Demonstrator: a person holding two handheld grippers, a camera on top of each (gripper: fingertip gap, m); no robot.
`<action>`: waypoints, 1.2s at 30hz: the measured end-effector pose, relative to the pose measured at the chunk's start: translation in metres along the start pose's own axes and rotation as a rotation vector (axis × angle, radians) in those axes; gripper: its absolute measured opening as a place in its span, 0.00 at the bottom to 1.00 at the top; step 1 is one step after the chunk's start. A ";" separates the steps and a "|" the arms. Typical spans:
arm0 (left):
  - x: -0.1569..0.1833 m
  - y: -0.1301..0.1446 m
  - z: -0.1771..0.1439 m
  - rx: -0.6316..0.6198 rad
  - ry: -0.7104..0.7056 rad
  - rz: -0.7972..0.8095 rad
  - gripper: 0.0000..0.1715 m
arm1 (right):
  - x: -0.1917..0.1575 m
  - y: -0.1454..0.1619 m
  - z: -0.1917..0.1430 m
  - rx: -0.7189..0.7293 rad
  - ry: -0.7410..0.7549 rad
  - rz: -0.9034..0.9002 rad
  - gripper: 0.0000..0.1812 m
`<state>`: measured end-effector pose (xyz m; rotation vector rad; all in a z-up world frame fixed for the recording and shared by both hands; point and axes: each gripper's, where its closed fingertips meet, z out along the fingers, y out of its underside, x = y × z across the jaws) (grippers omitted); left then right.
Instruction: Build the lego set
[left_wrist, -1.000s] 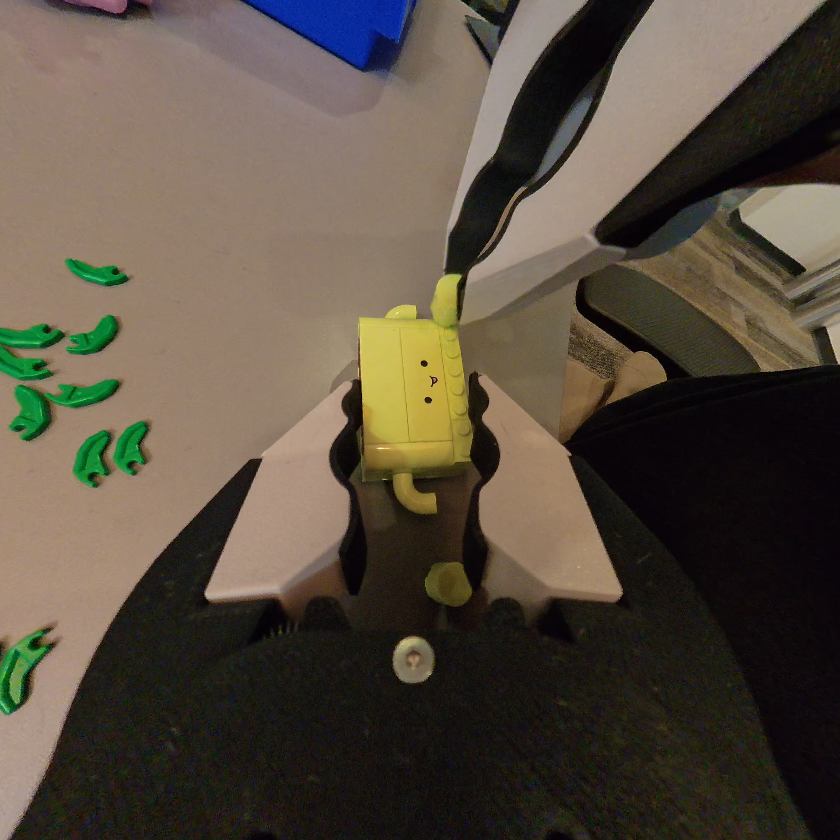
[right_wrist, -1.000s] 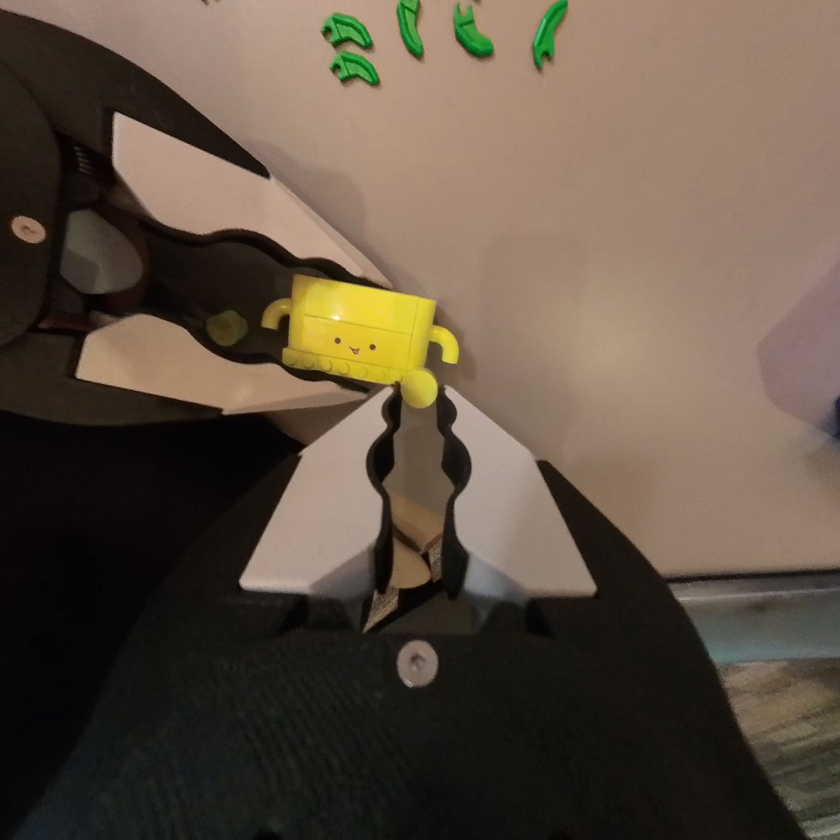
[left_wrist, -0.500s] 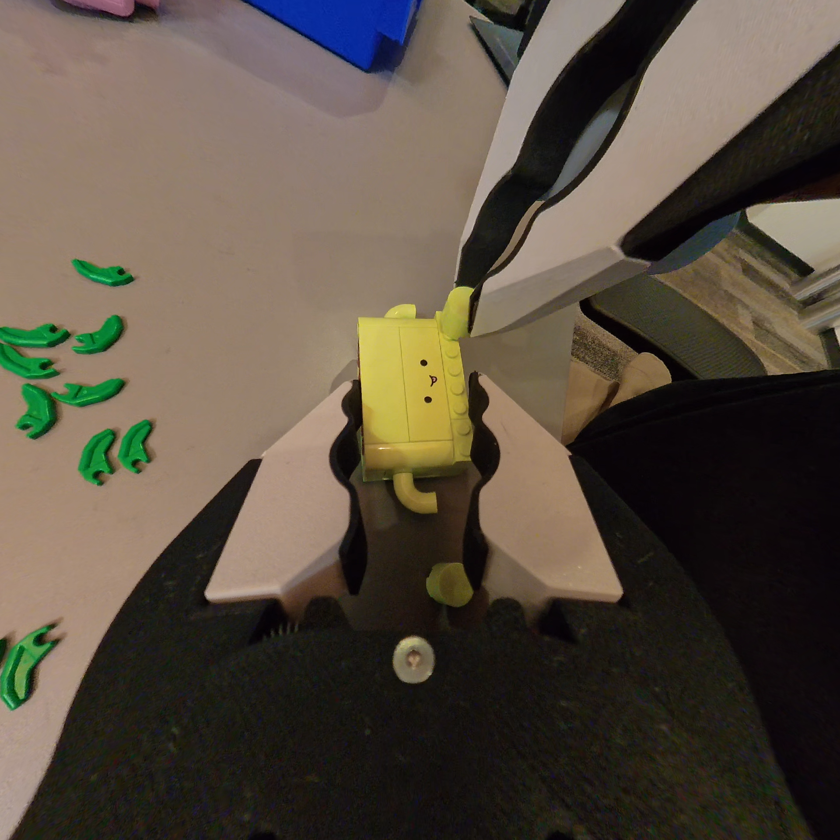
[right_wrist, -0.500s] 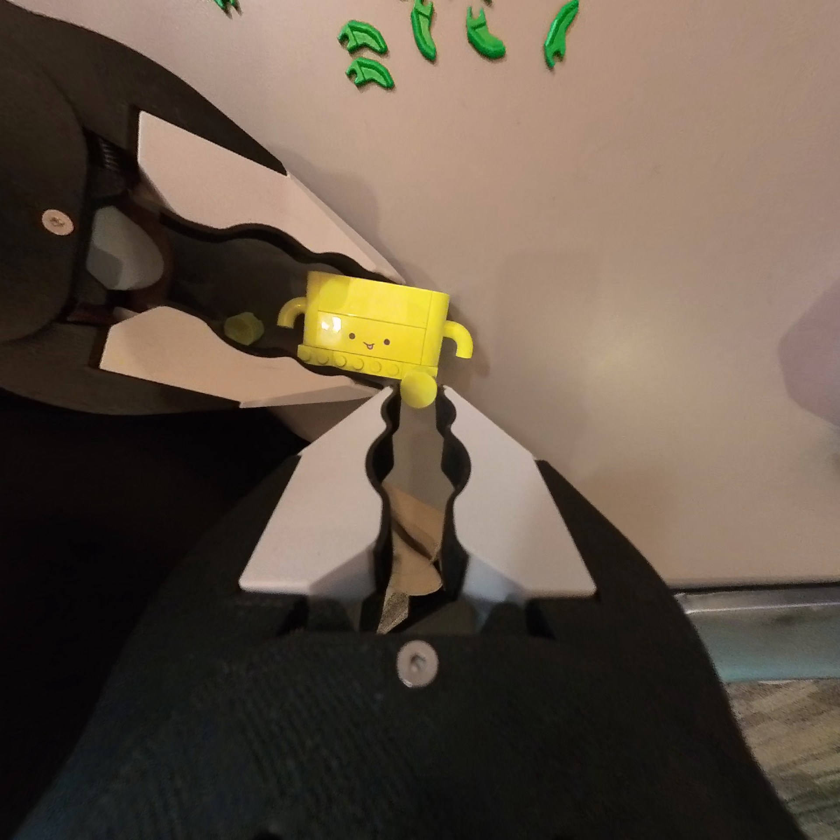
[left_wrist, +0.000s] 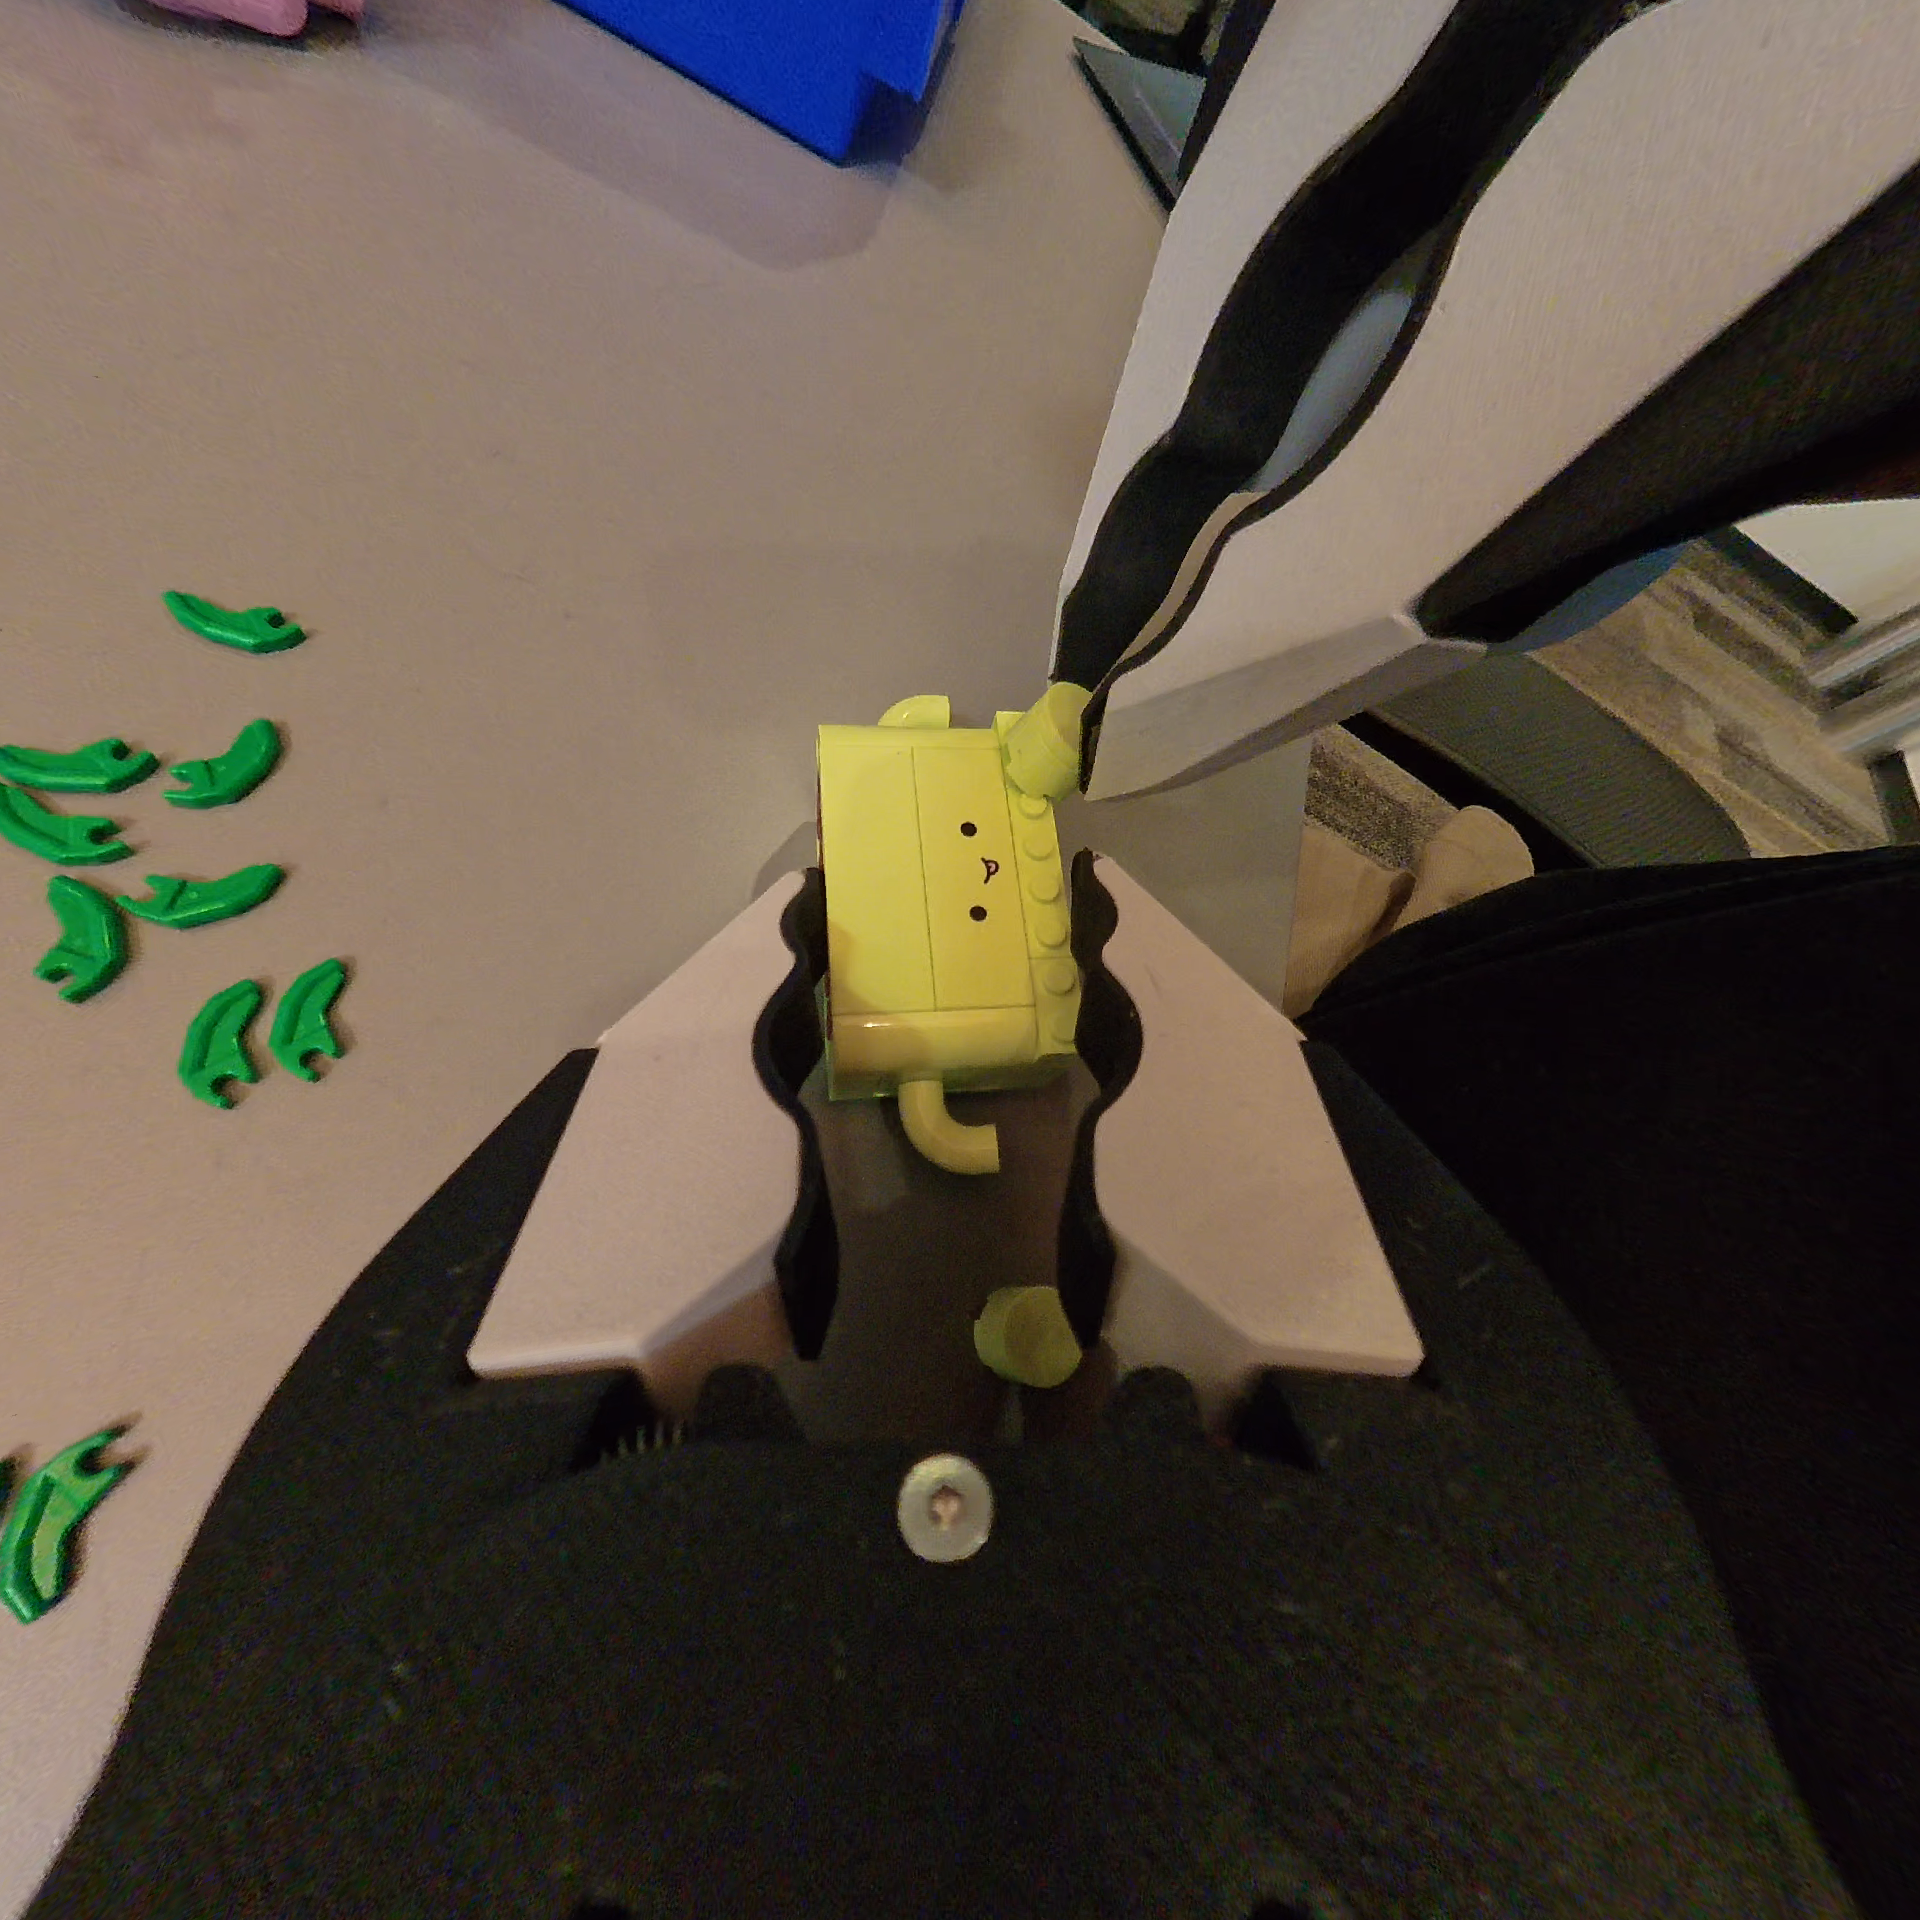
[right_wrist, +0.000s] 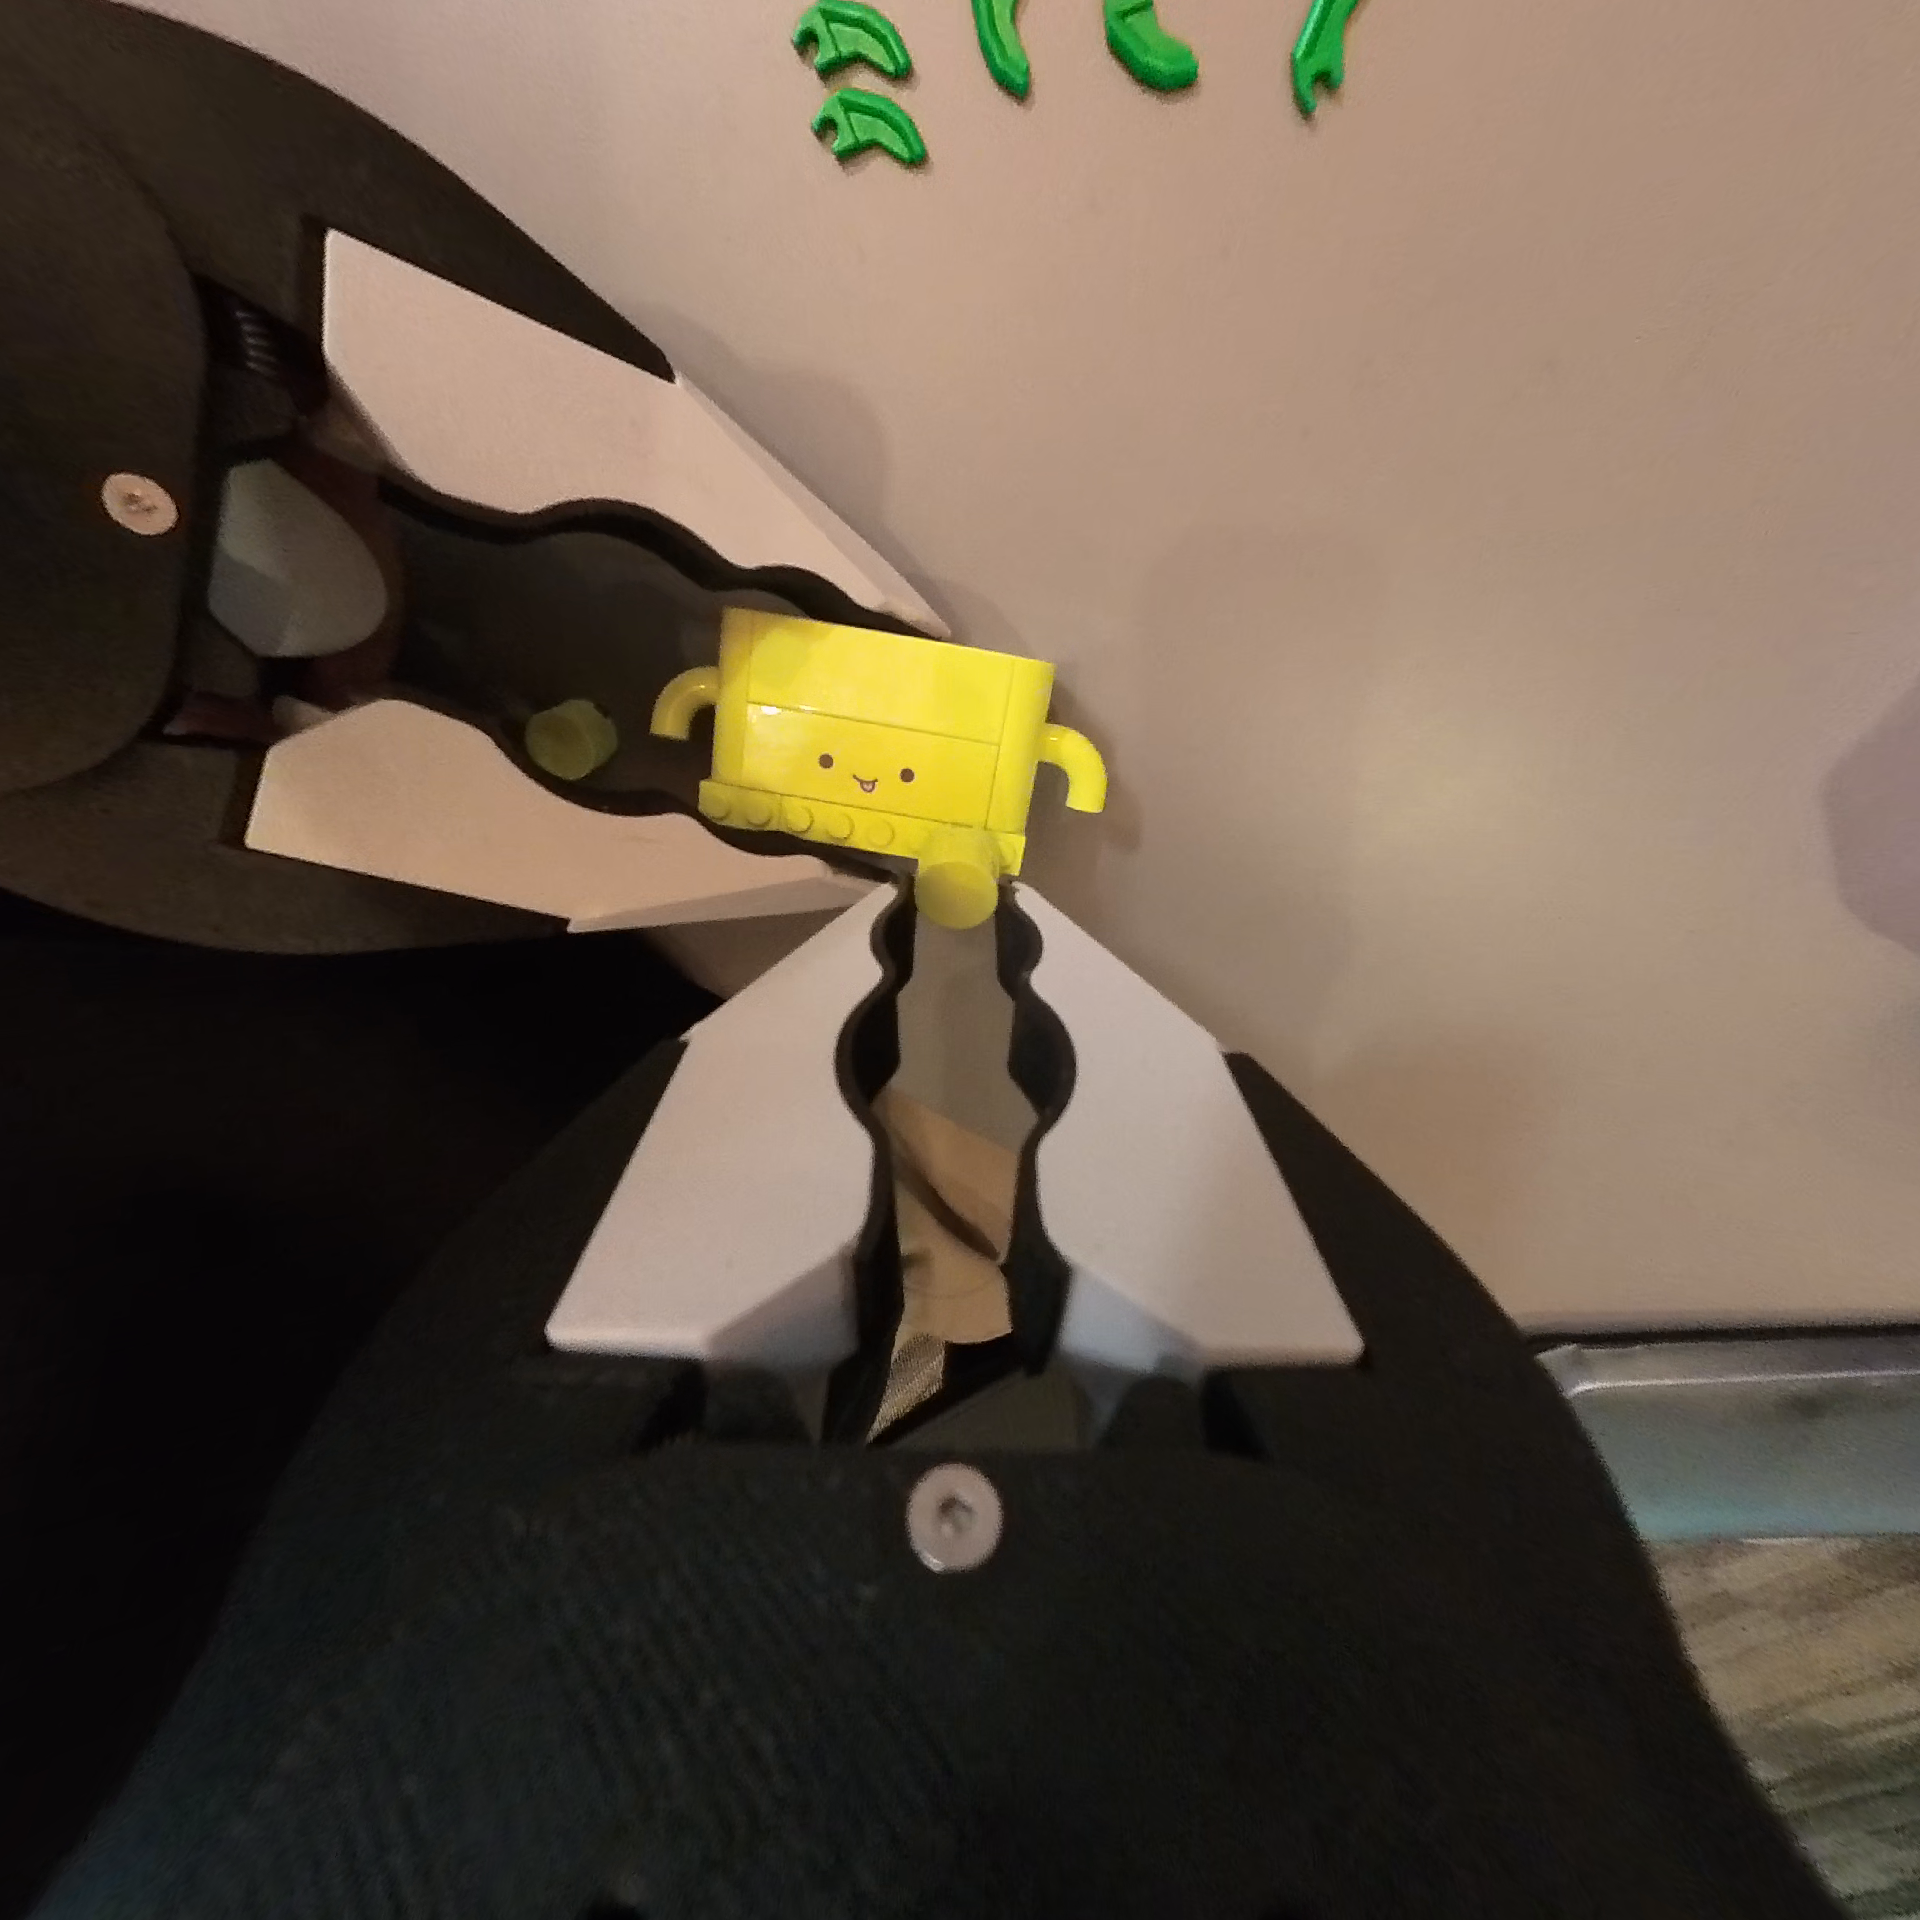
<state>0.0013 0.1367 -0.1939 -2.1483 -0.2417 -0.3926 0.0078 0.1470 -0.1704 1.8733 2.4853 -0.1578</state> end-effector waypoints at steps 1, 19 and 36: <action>0.000 0.000 0.000 0.000 0.000 0.000 0.27 | 0.000 0.000 0.000 0.003 -0.002 0.004 0.08; 0.000 0.000 0.000 0.001 -0.001 -0.004 0.27 | 0.008 0.003 -0.001 -0.023 0.069 -0.049 0.08; -0.001 0.000 0.000 0.003 -0.002 -0.009 0.28 | 0.014 0.009 0.001 -0.097 0.095 -0.473 0.08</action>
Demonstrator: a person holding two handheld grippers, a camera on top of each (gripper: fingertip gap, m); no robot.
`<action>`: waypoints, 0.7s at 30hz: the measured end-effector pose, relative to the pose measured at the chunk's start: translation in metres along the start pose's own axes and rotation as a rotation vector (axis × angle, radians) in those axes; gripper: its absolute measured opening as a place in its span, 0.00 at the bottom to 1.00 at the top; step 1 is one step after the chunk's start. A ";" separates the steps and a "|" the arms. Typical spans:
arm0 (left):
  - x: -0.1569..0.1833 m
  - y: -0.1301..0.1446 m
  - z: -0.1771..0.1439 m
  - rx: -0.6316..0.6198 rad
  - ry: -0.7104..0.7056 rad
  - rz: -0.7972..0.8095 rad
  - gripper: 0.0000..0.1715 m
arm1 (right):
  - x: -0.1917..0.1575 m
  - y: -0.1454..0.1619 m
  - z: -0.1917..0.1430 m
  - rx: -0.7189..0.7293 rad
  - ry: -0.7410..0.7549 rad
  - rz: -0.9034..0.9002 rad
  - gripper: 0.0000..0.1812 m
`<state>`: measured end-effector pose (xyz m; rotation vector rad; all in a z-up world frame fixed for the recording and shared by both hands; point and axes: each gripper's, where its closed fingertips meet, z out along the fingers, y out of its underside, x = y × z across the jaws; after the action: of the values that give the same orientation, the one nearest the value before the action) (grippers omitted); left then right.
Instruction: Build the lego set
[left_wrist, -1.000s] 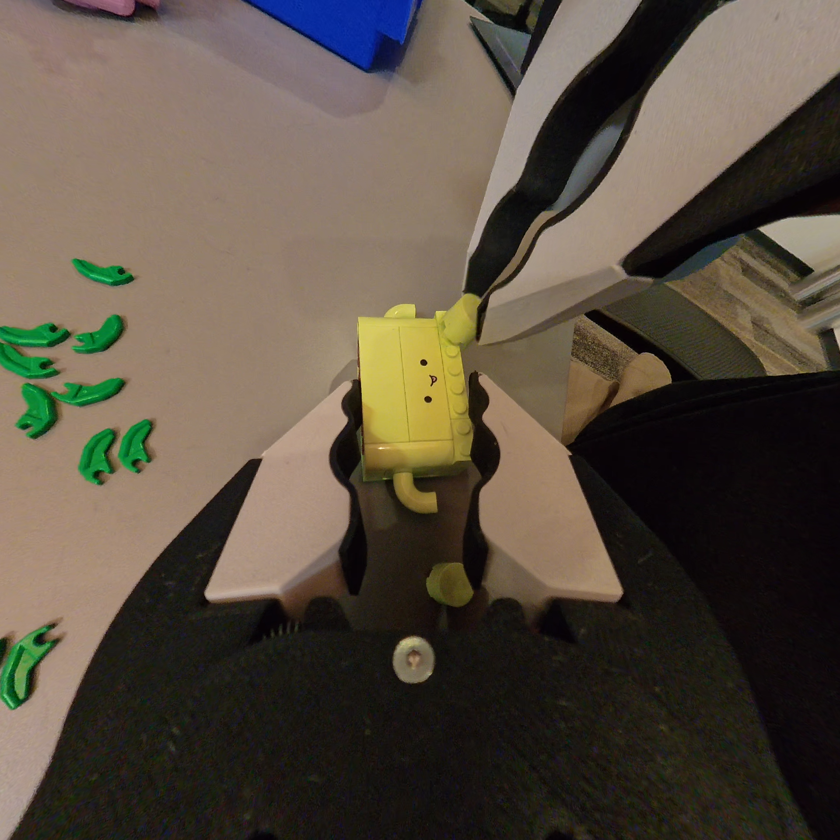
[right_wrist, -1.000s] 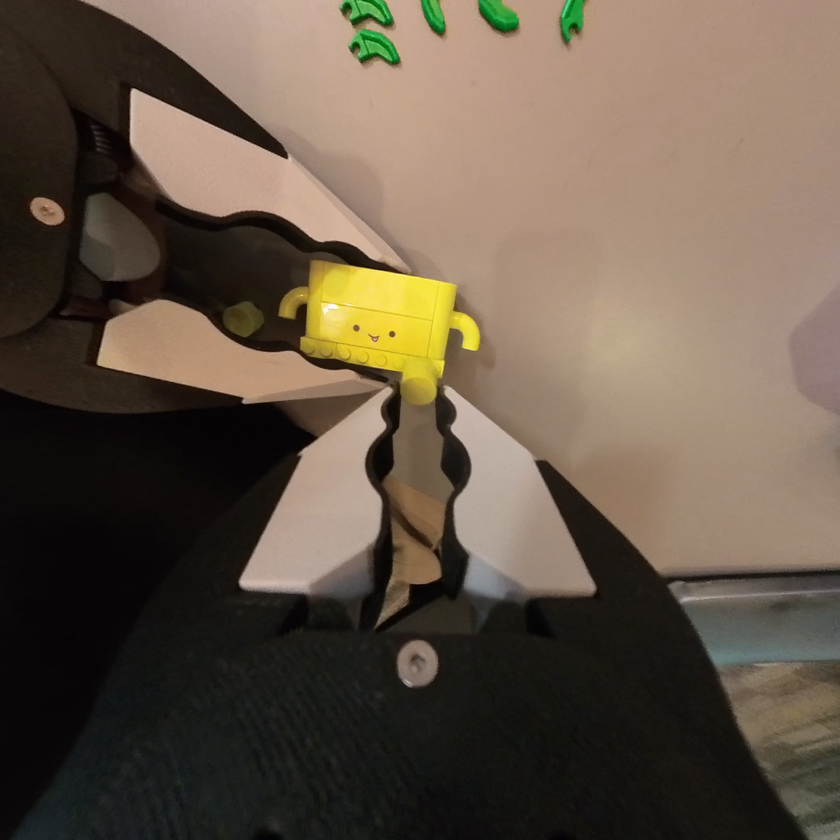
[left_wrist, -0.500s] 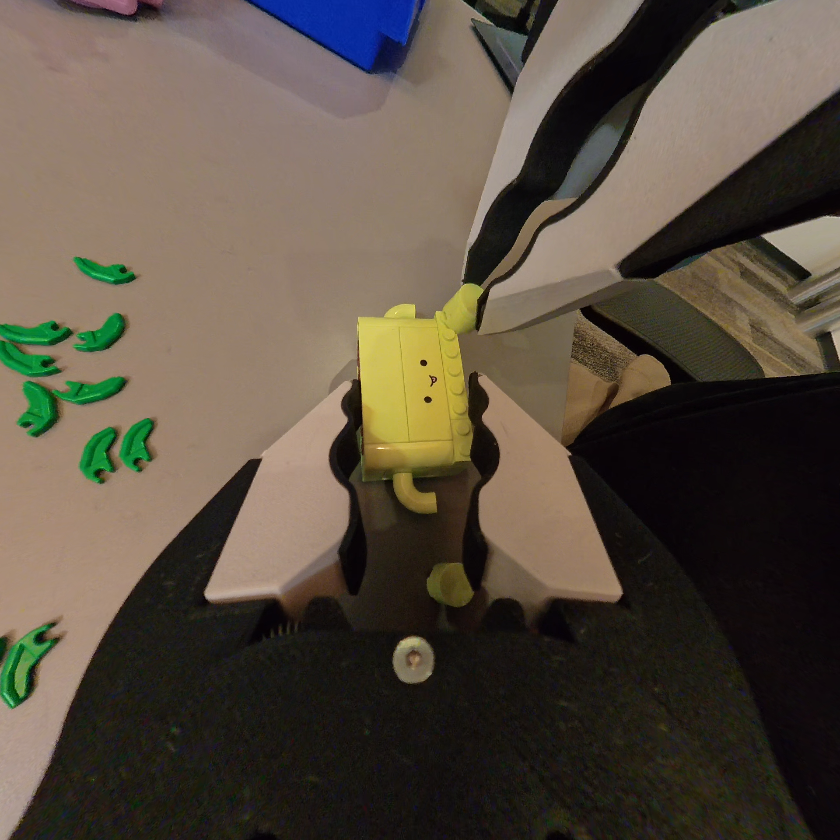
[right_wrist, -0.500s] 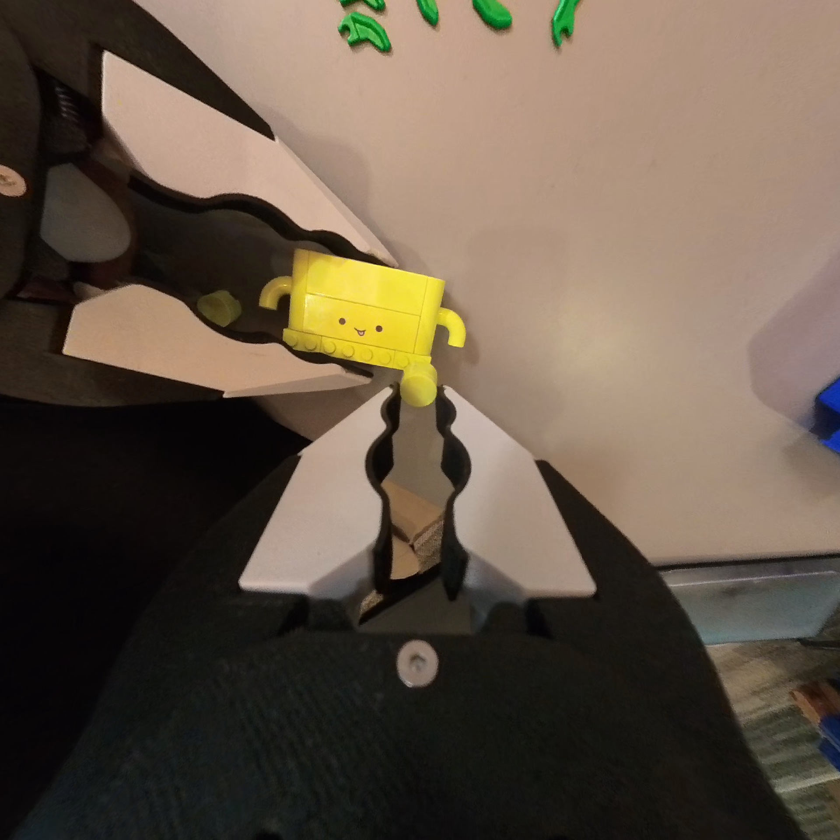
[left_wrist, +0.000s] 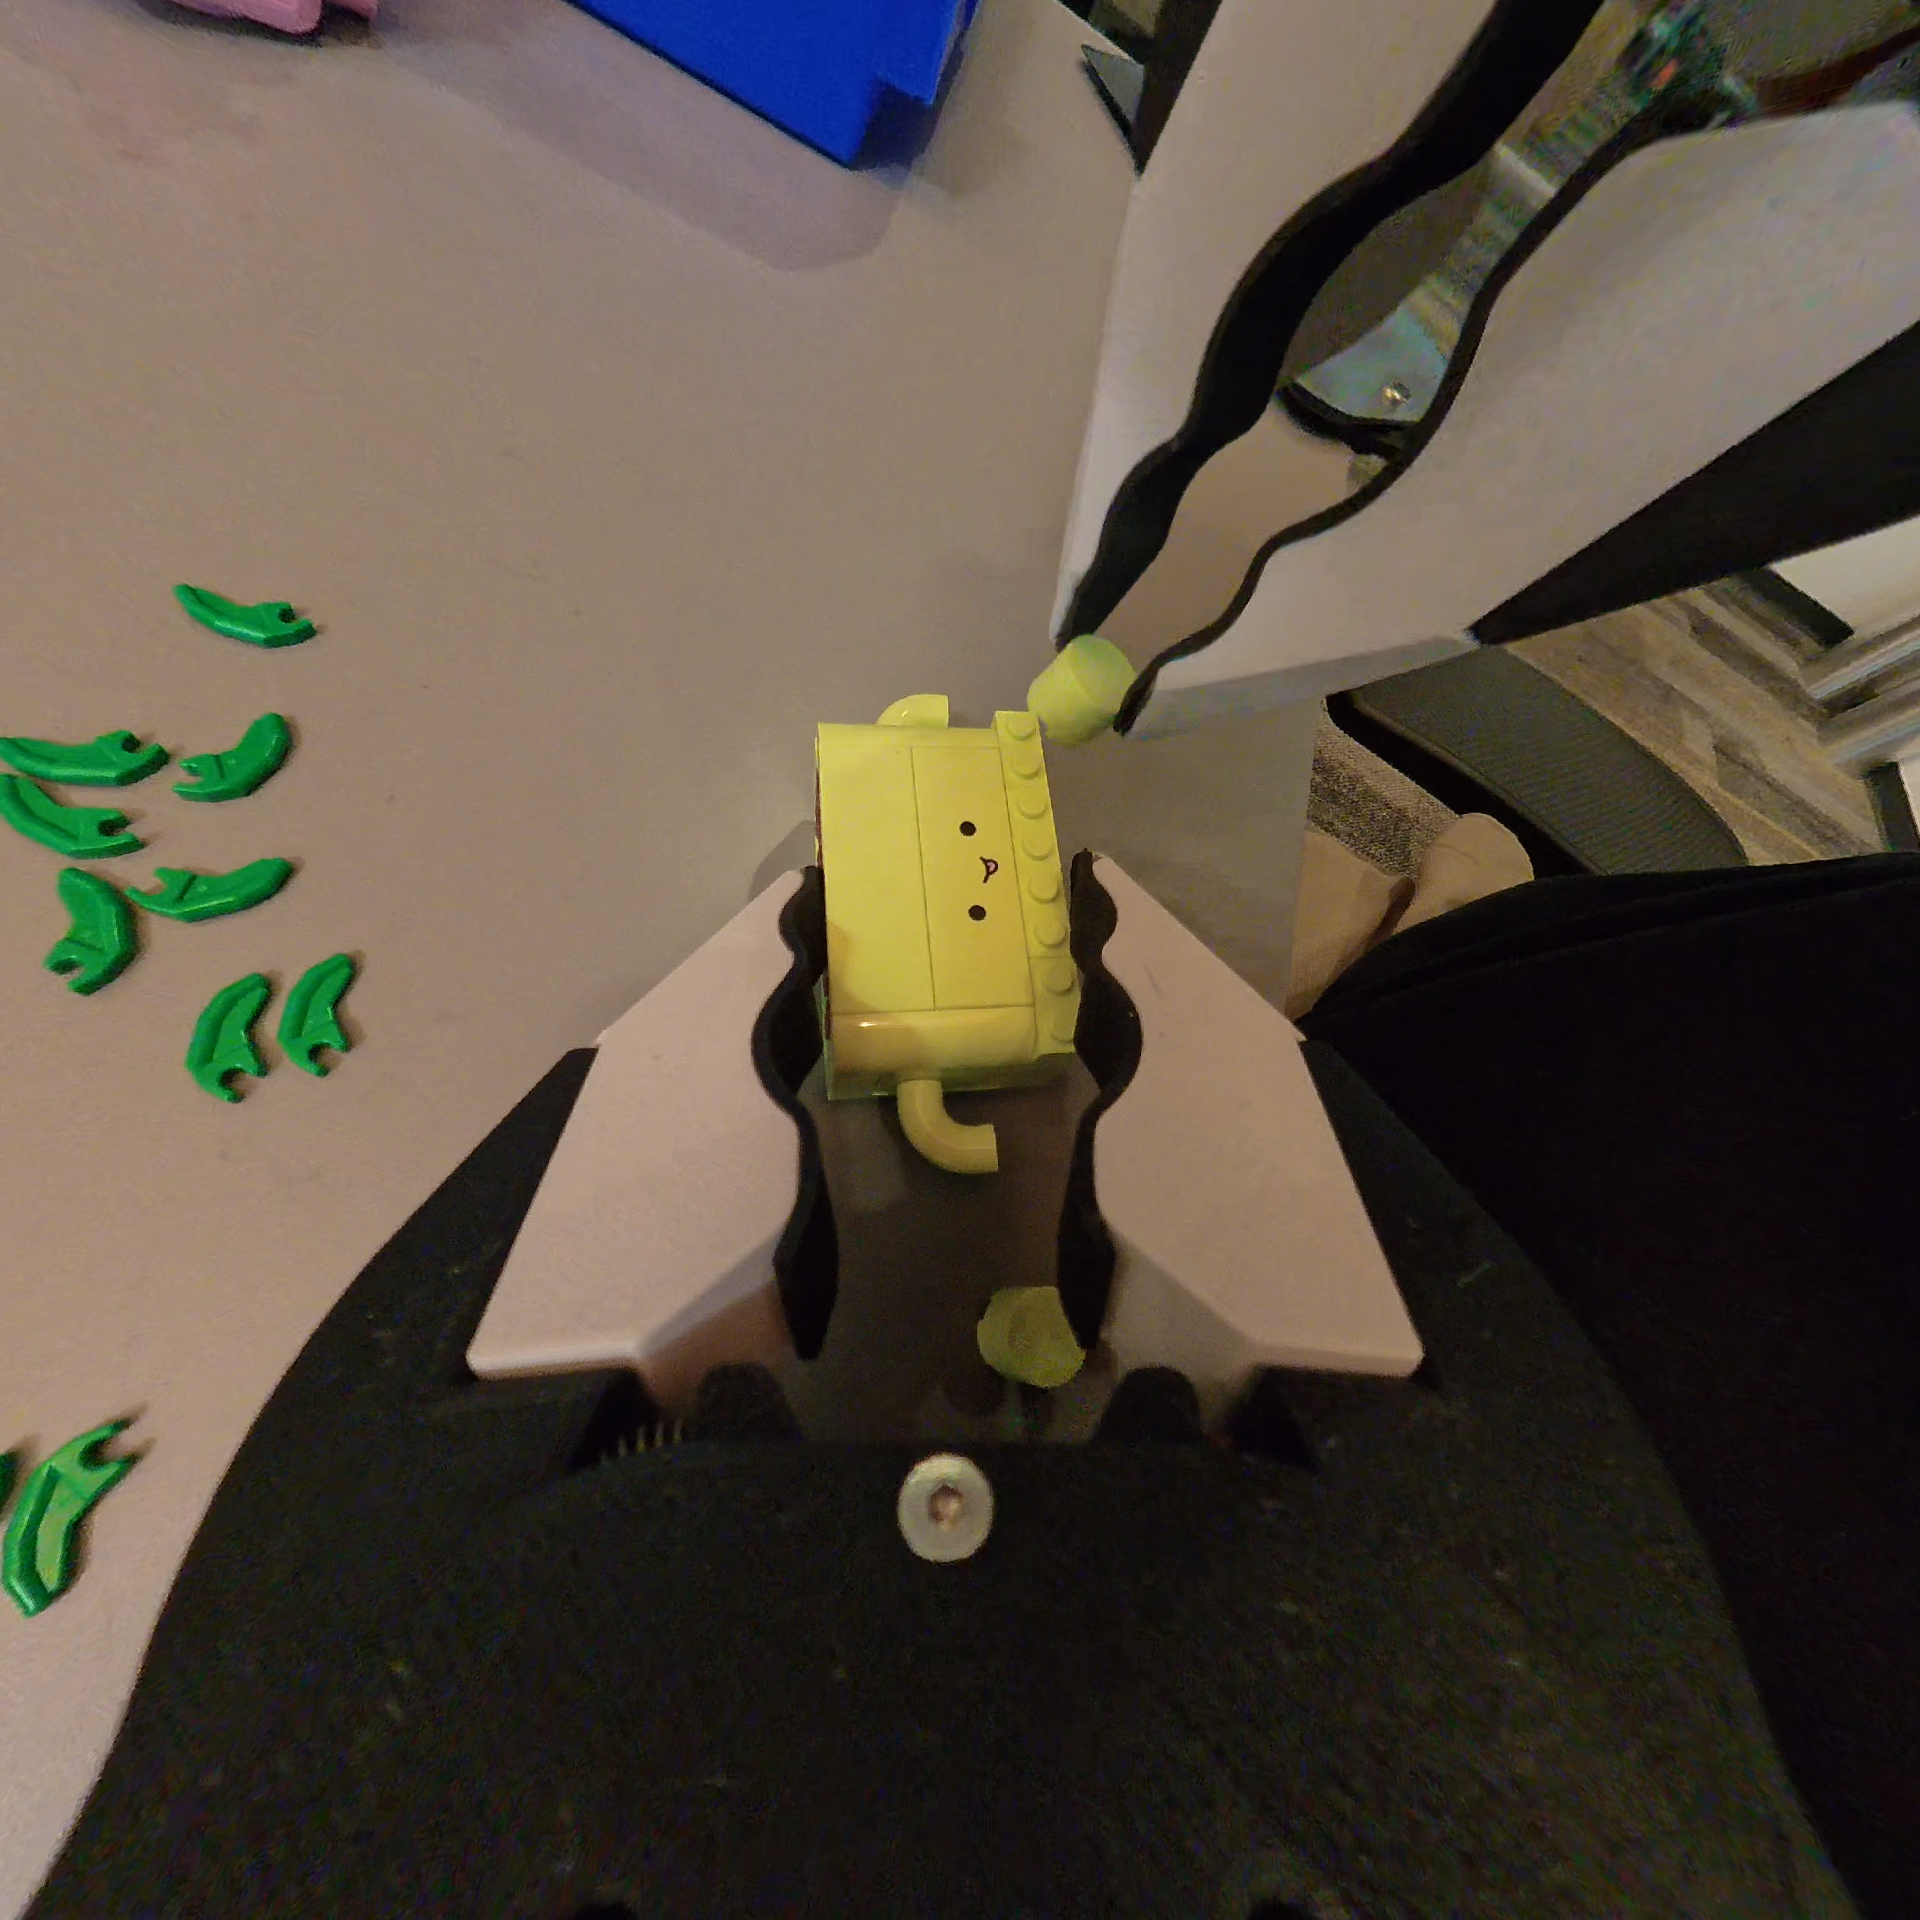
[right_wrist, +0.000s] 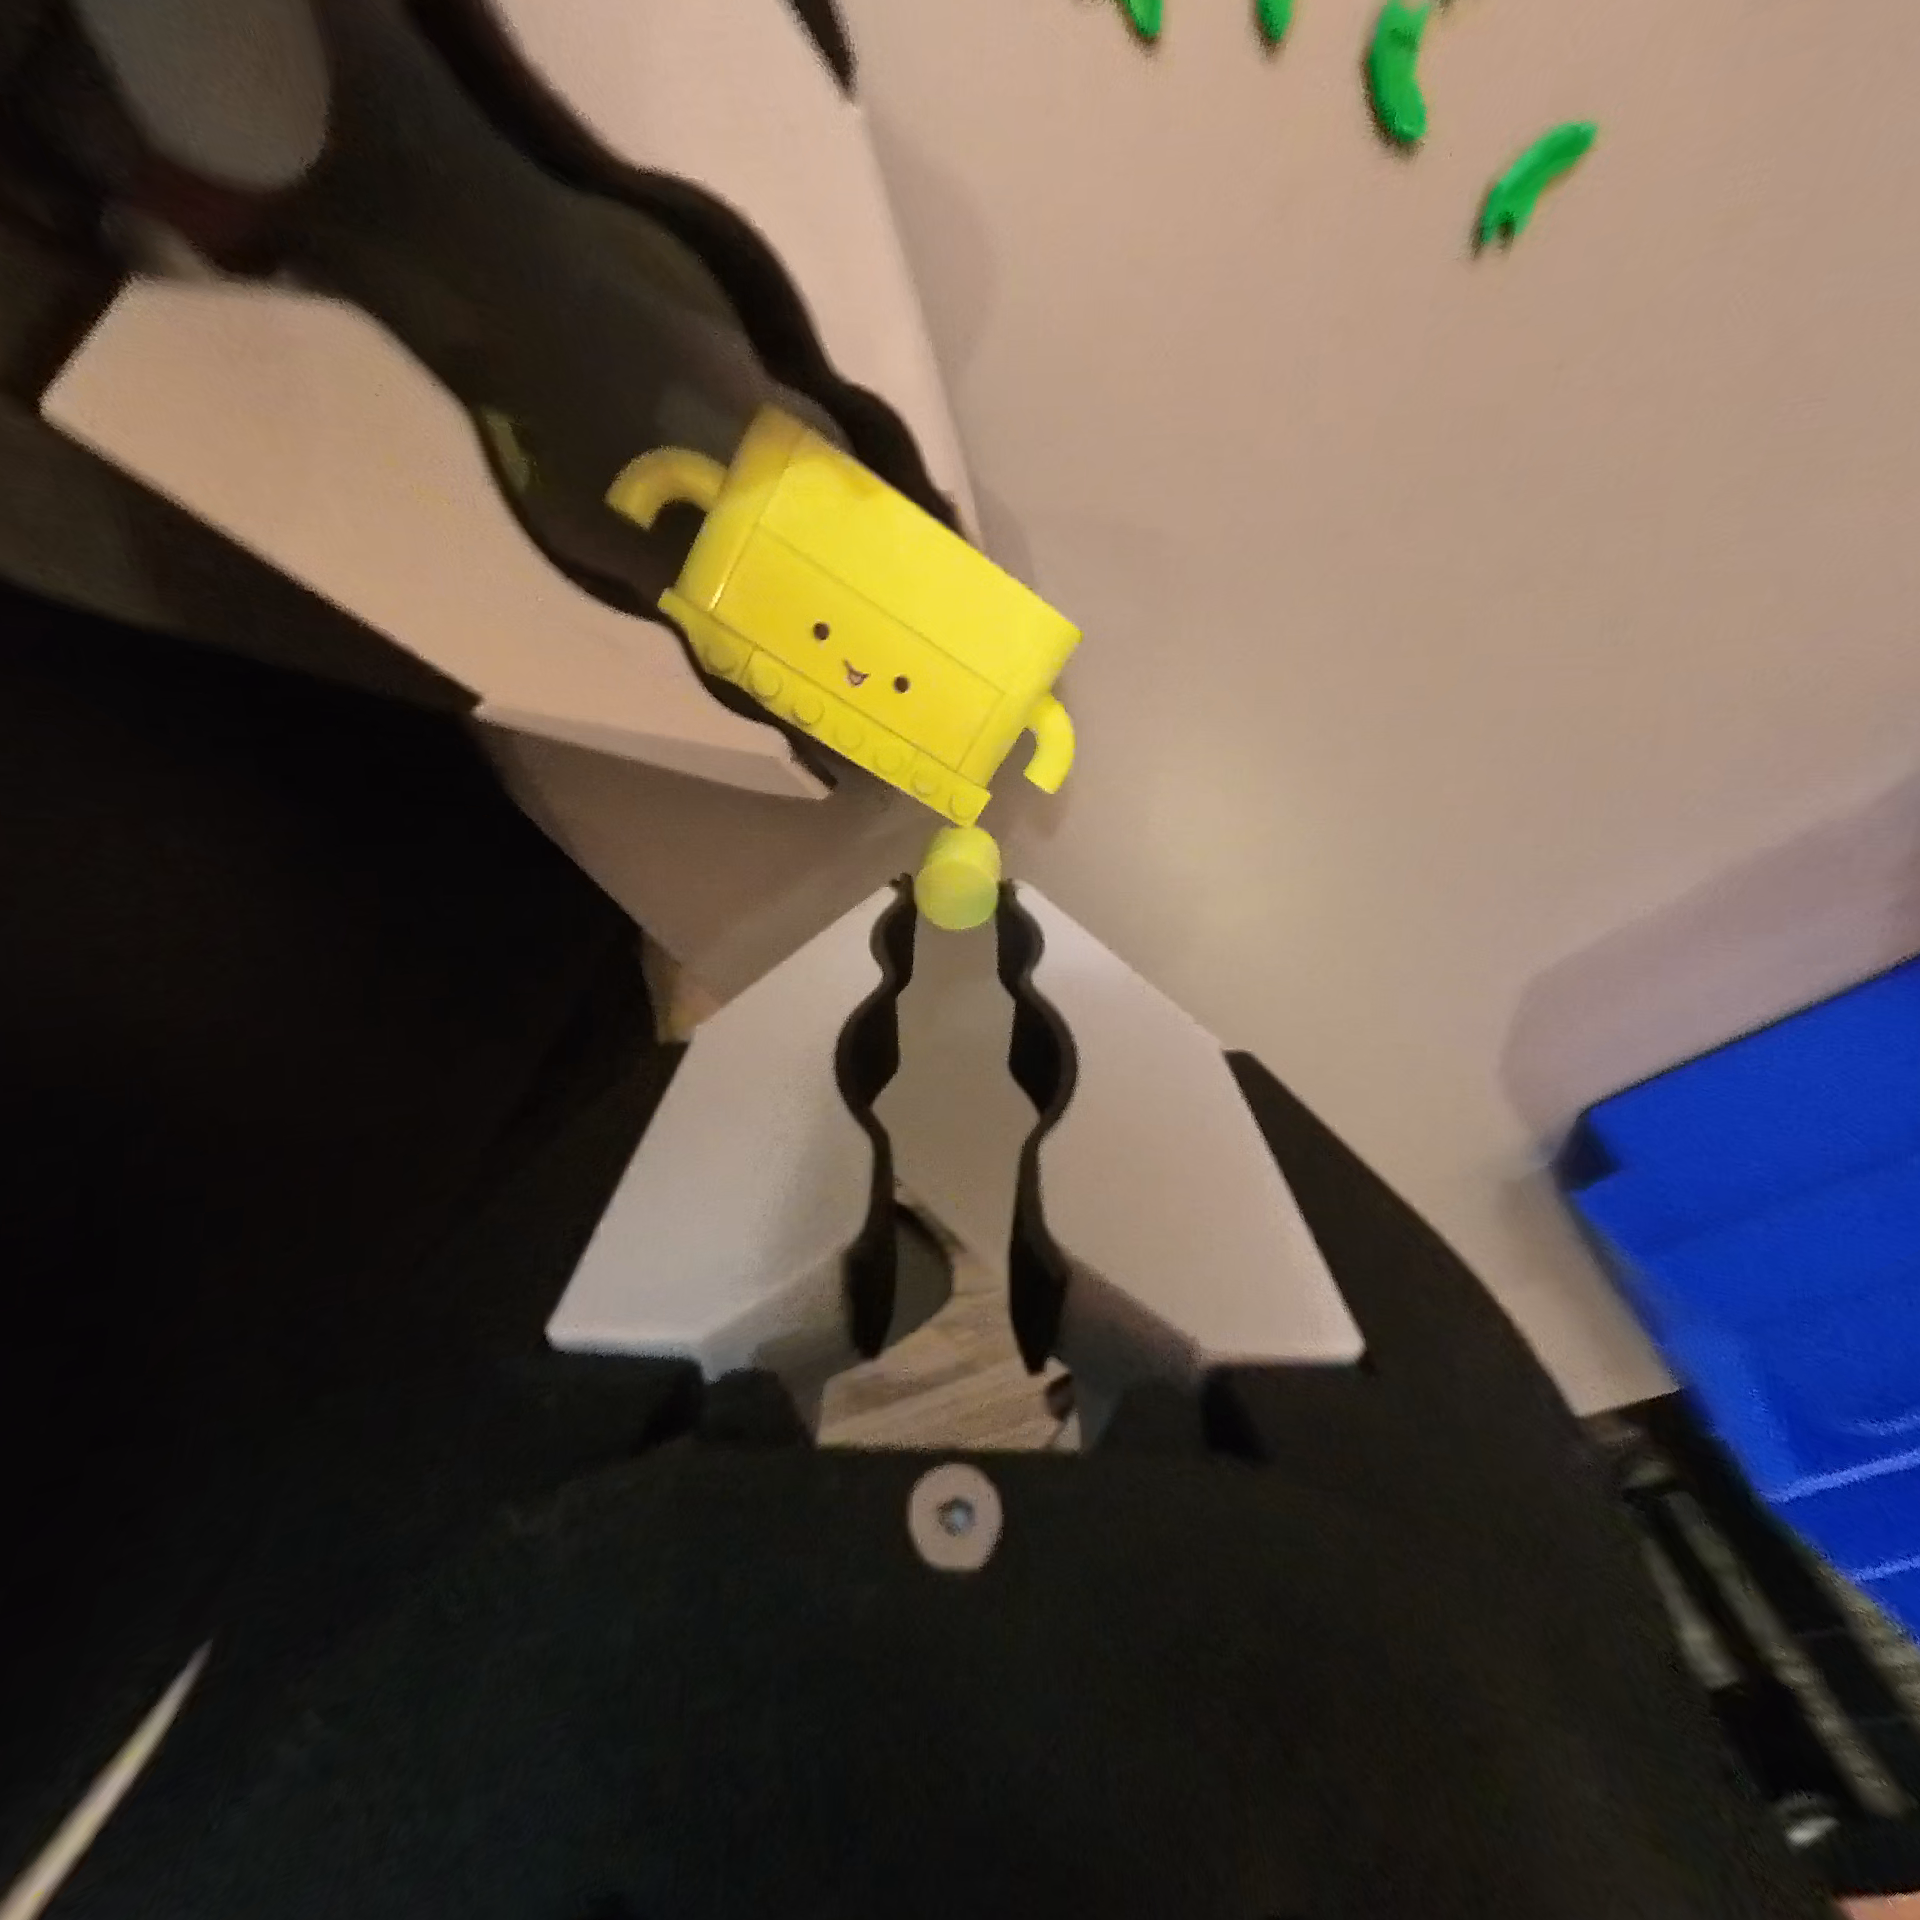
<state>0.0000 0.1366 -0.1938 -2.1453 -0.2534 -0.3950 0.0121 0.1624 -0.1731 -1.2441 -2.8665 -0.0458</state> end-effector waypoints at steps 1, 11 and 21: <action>0.000 0.000 0.000 0.000 -0.001 0.000 0.28 | 0.001 0.000 0.001 0.003 0.001 -0.052 0.08; 0.000 0.000 0.000 0.000 -0.001 0.001 0.28 | 0.002 -0.010 -0.008 0.050 -0.085 -0.289 0.08; 0.000 0.000 0.000 -0.001 0.004 -0.002 0.28 | -0.003 -0.011 -0.005 -0.014 -0.151 -0.456 0.08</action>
<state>0.0003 0.1368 -0.1937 -2.1449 -0.2530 -0.4002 0.0057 0.1523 -0.1689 -0.5931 -3.2203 0.0239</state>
